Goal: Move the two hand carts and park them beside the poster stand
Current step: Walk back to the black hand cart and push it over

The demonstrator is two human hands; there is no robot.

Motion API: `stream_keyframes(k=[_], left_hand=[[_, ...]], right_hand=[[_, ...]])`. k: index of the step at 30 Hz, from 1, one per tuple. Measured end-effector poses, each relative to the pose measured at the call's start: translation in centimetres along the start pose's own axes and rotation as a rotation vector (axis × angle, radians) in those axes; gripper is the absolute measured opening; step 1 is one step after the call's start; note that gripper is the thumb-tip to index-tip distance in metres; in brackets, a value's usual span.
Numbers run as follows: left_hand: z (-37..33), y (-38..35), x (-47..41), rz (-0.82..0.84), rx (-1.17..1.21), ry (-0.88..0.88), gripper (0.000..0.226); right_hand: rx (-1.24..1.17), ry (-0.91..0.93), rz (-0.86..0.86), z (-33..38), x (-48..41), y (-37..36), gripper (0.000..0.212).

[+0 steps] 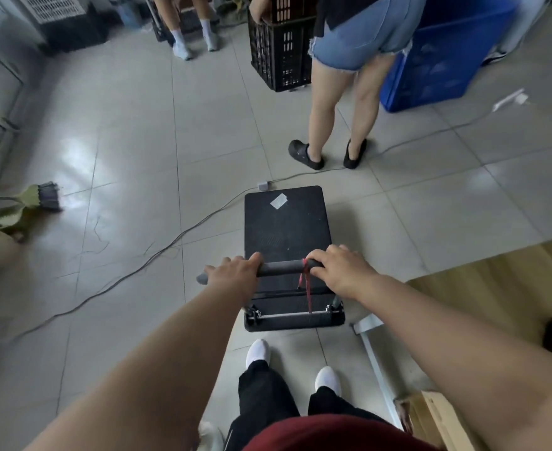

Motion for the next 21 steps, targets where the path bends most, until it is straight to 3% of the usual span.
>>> stream_keyframes(k=[8,14,21], left_hand=[[0.5,1.9,-3.0,0.001,-0.074,-0.131,0.033],[2.2,3.1,-4.7,0.014,-0.171,-0.243,0.044],[3.6,4.5,-7.3,-0.037,-0.235,-0.361,0.028]], right_hand=[[-0.034,-0.107,0.031,0.0,-1.4,-0.2,0.033],[-0.062,-0.192,0.004,1.8,-2.3,-0.7,0.034],[-0.15,-0.312,-0.013,3.5,-3.7,-0.9,0.035]])
Point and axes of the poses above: each hand's wrist, its own x-axis away from the middle knuckle, its own y-axis out of the back of the hand, z = x × y, the point moved 10 cm from there along -x, towards the middle knuckle, and after that the axes turned 4 degrees about -x, right-handed, at the moved point
